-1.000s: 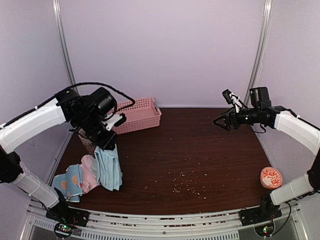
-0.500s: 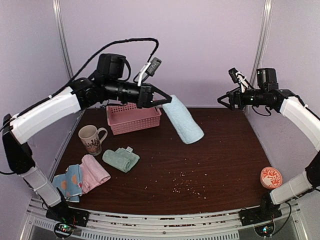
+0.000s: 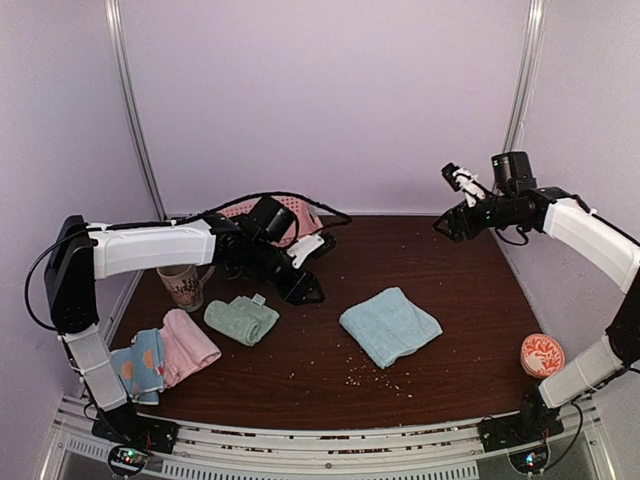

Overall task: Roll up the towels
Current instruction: Place the towel at the center of the board, then move the towel from the towel pile.

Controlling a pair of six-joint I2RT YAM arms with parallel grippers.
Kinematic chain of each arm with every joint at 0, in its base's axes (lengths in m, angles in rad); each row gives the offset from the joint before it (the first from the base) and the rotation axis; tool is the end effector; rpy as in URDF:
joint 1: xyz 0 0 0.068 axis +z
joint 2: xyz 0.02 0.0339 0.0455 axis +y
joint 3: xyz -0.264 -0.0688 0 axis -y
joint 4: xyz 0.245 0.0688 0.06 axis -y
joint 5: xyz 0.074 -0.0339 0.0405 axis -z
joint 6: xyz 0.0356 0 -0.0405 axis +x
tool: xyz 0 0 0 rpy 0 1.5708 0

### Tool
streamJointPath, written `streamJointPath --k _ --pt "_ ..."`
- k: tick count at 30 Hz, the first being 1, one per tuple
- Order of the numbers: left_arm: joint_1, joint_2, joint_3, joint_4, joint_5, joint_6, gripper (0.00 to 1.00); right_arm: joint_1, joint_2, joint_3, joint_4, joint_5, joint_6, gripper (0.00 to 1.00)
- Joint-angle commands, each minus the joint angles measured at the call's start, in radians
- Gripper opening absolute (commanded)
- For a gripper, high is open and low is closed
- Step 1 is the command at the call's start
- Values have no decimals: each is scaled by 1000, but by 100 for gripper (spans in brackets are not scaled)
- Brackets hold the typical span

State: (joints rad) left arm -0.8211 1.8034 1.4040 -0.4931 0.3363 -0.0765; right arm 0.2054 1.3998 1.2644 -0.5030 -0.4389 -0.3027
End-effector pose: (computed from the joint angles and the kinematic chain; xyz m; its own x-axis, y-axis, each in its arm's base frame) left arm 0.2622 -0.2989 0.2466 -0.5926 0.5306 -0.6060 0.7890 0.5338 -0.3042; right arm 0.3016 0.0783 0.3367 -0.4022 -0.3594 -0.8420 -0.6690 0.7432 0.0023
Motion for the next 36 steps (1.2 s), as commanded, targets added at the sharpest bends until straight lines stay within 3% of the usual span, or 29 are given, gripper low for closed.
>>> streamJointPath --k 1,8,14,22,28,36 --pt "139 -44 -119 10 -204 -73 42 179 73 -35 -93 194 -224 80" --pt "170 44 -181 30 -139 -65 39 202 253 -7 -94 89 -189 76" --pt "168 87 -219 -129 -332 -147 38 202 346 45 -139 52 -151 74" --pt "168 -81 -388 -347 -402 -353 35 203 360 22 -173 73 -126 74" --pt "168 -165 -484 -441 -390 -403 31 201 380 12 -201 117 -112 75" --pt "154 -161 -322 -282 -279 -301 41 200 426 -8 -239 9 -136 79"
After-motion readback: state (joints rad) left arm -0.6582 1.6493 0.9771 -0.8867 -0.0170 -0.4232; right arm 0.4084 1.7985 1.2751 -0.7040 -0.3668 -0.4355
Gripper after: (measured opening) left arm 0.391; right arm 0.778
